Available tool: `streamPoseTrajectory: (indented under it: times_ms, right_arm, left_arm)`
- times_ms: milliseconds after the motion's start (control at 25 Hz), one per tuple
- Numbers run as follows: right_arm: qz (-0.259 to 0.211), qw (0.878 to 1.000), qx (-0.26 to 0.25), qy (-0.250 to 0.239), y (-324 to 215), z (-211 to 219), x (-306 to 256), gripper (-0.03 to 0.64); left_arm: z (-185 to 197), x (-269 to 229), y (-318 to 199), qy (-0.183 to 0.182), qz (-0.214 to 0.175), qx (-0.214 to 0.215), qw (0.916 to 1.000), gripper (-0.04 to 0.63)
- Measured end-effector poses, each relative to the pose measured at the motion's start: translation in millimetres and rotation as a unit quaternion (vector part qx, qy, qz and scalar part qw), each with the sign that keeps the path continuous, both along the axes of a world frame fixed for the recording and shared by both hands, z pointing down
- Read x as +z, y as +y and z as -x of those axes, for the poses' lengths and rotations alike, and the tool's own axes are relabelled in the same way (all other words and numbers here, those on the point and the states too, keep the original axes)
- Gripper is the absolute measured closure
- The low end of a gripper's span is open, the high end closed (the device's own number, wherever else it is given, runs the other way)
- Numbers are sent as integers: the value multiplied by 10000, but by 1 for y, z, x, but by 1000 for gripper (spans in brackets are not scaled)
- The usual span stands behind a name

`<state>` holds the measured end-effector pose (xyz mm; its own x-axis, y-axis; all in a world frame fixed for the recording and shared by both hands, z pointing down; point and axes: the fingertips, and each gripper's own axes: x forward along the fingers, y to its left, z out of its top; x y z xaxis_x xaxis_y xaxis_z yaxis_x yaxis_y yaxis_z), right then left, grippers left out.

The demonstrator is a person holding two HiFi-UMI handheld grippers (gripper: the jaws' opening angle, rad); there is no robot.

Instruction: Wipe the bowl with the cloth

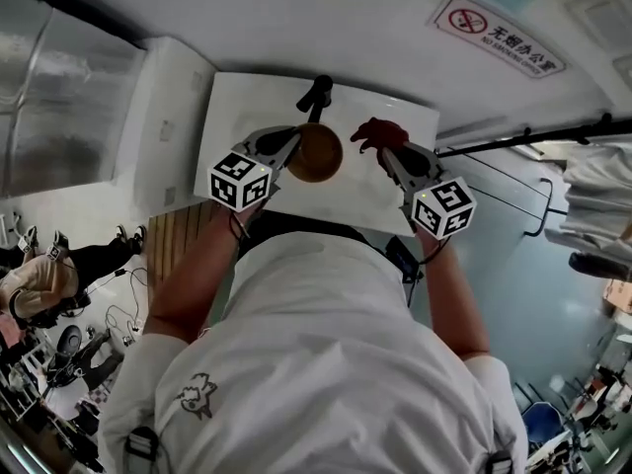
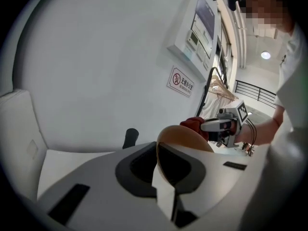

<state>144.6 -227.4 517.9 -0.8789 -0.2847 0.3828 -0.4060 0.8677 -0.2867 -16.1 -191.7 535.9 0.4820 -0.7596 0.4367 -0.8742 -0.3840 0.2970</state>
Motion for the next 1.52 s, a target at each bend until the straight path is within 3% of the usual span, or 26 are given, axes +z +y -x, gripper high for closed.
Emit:
streamPoseTrajectory:
  times_ms: [280, 640, 1000, 1520]
  right_arm:
    - [367, 9988, -250, 222, 9, -5, 38, 565]
    - [650, 9965, -381, 370, 28, 9, 66, 565]
    - [770, 9947, -445, 509, 31, 13, 81, 565]
    - [984, 9919, -439, 675, 33, 20, 107, 565]
  left_arm:
    - [7, 33, 6, 21, 290, -375, 9989, 572]
    - [28, 78, 25, -202, 597, -442, 9970, 572]
    - [25, 124, 21, -448, 879, -313, 9946, 571]
    - [34, 212, 28, -510, 1394, -161, 9888, 571]
